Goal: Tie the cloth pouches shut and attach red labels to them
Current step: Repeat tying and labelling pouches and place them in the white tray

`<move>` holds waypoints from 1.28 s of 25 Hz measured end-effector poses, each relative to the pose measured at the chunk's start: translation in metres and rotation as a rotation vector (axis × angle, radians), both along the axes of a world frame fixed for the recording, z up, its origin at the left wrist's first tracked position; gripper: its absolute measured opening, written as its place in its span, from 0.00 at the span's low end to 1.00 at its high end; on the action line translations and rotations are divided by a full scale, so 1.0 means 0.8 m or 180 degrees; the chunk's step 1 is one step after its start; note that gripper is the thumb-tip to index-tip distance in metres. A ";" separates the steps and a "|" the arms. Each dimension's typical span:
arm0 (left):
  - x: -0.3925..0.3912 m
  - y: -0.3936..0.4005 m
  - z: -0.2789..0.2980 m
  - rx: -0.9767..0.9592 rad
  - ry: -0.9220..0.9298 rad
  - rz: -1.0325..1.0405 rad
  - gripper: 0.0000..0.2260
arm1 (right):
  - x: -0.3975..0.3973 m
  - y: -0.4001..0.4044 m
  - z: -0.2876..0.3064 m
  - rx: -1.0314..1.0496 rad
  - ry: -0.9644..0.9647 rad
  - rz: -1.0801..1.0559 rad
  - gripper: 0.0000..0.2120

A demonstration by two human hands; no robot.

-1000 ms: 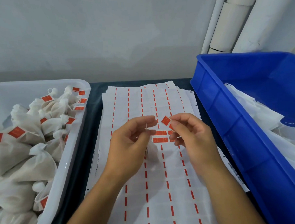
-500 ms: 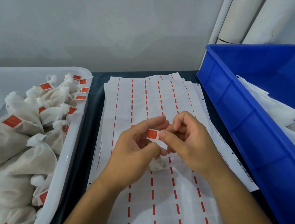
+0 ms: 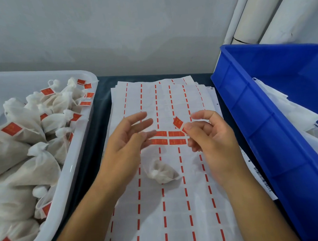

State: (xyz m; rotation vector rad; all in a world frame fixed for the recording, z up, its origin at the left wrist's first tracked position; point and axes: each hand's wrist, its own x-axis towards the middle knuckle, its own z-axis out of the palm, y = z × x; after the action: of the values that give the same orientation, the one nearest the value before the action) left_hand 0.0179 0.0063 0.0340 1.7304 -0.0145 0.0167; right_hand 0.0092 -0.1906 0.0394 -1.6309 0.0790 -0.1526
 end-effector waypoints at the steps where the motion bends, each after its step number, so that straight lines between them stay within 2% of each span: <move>1: 0.000 0.003 0.001 0.0363 -0.0104 0.0212 0.14 | 0.000 0.001 0.000 -0.0029 0.0027 0.0033 0.10; 4: -0.011 0.011 0.015 0.1633 -0.0329 0.0556 0.17 | 0.001 0.002 -0.003 0.0046 0.0065 -0.0001 0.11; 7: -0.037 0.008 0.037 0.2593 -0.0154 0.0210 0.24 | 0.001 0.002 -0.004 0.0087 0.0096 -0.0054 0.10; 10: -0.079 0.013 0.052 0.3100 0.0020 -0.0094 0.25 | 0.002 0.001 -0.005 0.0144 0.0095 -0.0035 0.10; 13: -0.120 0.024 0.059 0.3427 0.0578 -0.0524 0.25 | 0.003 0.001 -0.005 0.0202 0.0086 -0.0036 0.10; 15: -0.136 0.020 0.056 0.3377 0.0951 -0.0861 0.25 | 0.003 0.000 -0.006 0.0202 0.0075 -0.0037 0.10; 18: -0.142 0.001 0.049 0.3155 0.1175 -0.1155 0.29 | 0.002 0.003 -0.005 0.0189 0.0058 -0.0030 0.09; 21: -0.139 -0.010 0.042 0.2883 0.1031 -0.0904 0.29 | 0.001 0.004 -0.006 0.0175 0.0088 -0.0022 0.09; 23: -0.136 -0.010 0.039 0.2838 0.0741 -0.0616 0.35 | 0.001 0.004 -0.006 0.0170 0.0103 -0.0019 0.09; 25: -0.129 -0.011 0.037 0.2751 0.0413 -0.0288 0.36 | 0.001 0.006 -0.007 0.0149 0.0095 -0.0028 0.09; 29: -0.108 -0.010 0.024 0.2142 0.0079 0.0129 0.26 | 0.000 0.005 -0.008 0.0074 0.0086 -0.0056 0.08; 32: -0.081 -0.018 0.018 0.1438 -0.0134 0.0312 0.12 | 0.000 0.004 -0.007 0.0004 0.0047 -0.0011 0.07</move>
State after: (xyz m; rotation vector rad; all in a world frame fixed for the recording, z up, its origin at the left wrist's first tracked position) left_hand -0.0468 -0.0079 0.0485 2.1810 0.0384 0.1306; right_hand 0.0090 -0.1872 0.0337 -1.6307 0.0932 -0.1432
